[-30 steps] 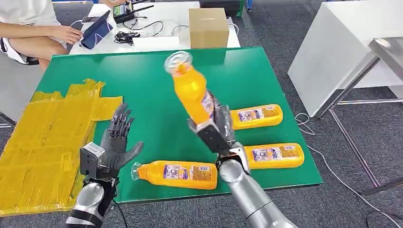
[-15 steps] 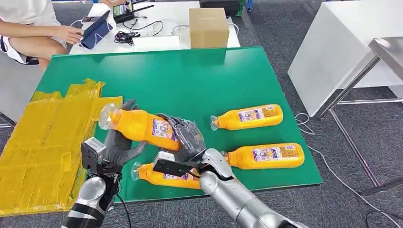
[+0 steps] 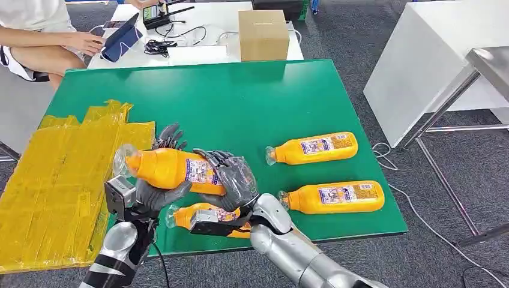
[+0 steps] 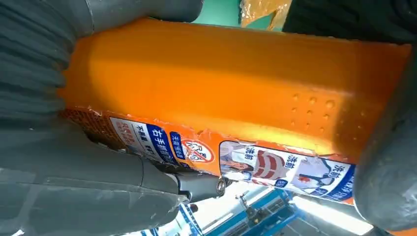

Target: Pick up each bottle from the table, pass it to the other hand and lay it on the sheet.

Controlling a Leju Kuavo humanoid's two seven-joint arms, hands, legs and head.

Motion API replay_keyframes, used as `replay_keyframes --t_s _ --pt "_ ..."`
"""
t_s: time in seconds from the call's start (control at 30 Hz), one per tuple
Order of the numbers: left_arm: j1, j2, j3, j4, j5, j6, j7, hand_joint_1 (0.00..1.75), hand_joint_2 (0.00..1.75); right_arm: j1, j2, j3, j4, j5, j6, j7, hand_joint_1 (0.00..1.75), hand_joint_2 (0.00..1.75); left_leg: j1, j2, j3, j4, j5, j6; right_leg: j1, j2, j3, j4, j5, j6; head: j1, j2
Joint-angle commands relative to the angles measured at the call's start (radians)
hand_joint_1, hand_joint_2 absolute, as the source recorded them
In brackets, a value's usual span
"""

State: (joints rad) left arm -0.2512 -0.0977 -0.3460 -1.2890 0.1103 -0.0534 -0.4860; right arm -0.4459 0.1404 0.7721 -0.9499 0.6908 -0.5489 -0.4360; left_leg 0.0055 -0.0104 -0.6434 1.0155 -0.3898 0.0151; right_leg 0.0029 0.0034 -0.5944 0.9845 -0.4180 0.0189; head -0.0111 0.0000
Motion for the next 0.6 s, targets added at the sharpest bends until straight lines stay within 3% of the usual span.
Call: replay_keyframes --t_s 0.03,0.07,0.1,0.6 --pt "-0.061 0.02 -0.002 0.08 0.03 0.0 0.009 0.02 1.75 -0.013 -0.036 0.096 -0.032 -0.004 0.004 -0.019 1.75 1.75 0.0 0.0 0.003 -0.001 -0.001 -0.001 0.0 -0.001 0.003 0.0 -0.001 0.0 0.0 0.0" --pt "-0.061 0.02 -0.002 0.08 0.03 0.0 0.009 0.61 1.75 -0.013 -0.036 0.096 -0.032 -0.004 0.004 -0.019 1.75 1.75 0.0 0.0 0.003 -0.001 -0.001 -0.001 0.0 -0.001 0.003 0.0 -0.001 0.0 0.0 0.0" --pt "-0.058 0.014 0.006 0.069 0.038 0.008 0.003 1.75 1.75 -0.013 -0.037 0.095 -0.031 -0.006 0.003 -0.017 1.75 1.75 0.0 0.001 0.005 -0.001 -0.002 -0.001 0.0 0.0 0.005 0.0 -0.002 0.0 0.0 0.0" --pt "-0.05 0.017 0.004 0.039 0.045 0.033 0.0 1.75 1.75 -0.008 -0.051 0.053 -0.065 -0.035 0.006 0.009 1.75 1.75 0.0 0.0 0.004 0.0 -0.002 -0.001 0.0 -0.001 0.004 0.0 -0.002 0.001 0.0 0.0"
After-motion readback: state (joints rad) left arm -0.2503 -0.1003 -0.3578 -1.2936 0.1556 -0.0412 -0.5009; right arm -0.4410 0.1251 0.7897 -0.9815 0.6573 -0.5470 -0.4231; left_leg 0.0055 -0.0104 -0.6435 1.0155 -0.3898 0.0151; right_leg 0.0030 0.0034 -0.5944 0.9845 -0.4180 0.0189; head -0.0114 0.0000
